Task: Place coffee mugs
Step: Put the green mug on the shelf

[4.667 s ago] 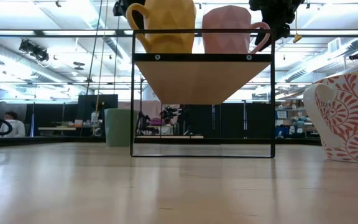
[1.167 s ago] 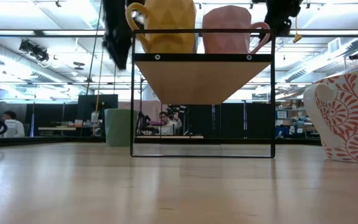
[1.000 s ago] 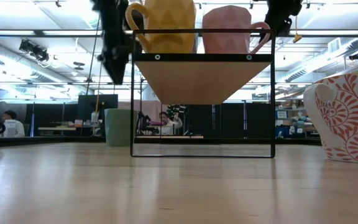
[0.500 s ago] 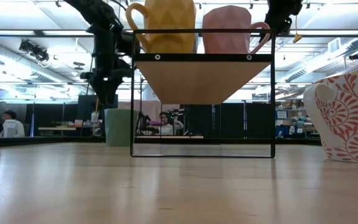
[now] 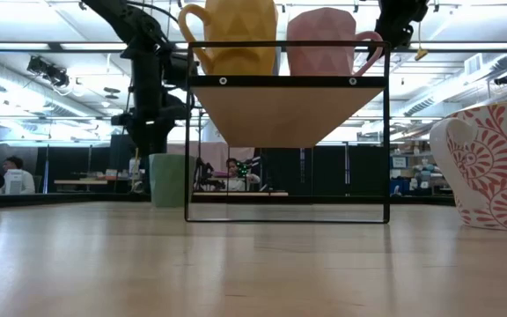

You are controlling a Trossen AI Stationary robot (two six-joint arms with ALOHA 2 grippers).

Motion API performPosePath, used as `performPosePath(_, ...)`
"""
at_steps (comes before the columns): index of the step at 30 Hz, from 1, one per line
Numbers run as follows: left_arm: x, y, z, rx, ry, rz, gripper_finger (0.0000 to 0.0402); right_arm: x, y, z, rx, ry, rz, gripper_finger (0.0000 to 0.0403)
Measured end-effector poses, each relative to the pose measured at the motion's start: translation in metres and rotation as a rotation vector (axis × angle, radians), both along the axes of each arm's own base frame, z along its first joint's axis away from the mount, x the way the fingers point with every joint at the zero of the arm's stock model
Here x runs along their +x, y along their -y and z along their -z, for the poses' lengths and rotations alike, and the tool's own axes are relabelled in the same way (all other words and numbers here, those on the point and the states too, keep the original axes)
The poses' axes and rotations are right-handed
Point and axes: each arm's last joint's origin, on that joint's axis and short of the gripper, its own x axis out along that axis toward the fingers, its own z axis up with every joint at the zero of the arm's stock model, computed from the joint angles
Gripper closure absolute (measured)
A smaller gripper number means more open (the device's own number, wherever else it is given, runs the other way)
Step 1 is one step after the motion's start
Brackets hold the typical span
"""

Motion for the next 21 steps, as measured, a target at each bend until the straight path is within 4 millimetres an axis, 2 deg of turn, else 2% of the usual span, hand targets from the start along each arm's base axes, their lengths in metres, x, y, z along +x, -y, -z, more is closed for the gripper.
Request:
performPosePath(12, 0.005, 0.005, 0.002, -0.012, 0.006, 0.007, 0.0239, 0.000, 0.000, 0.000, -0.006, -0.001, -0.004, 0.0217)
performPosePath(21, 0.008, 0.018, 0.023, -0.017, -0.005, 0.046, 0.0239, 0.000, 0.000, 0.000, -0.006, -0.002, -0.004, 0.0217)
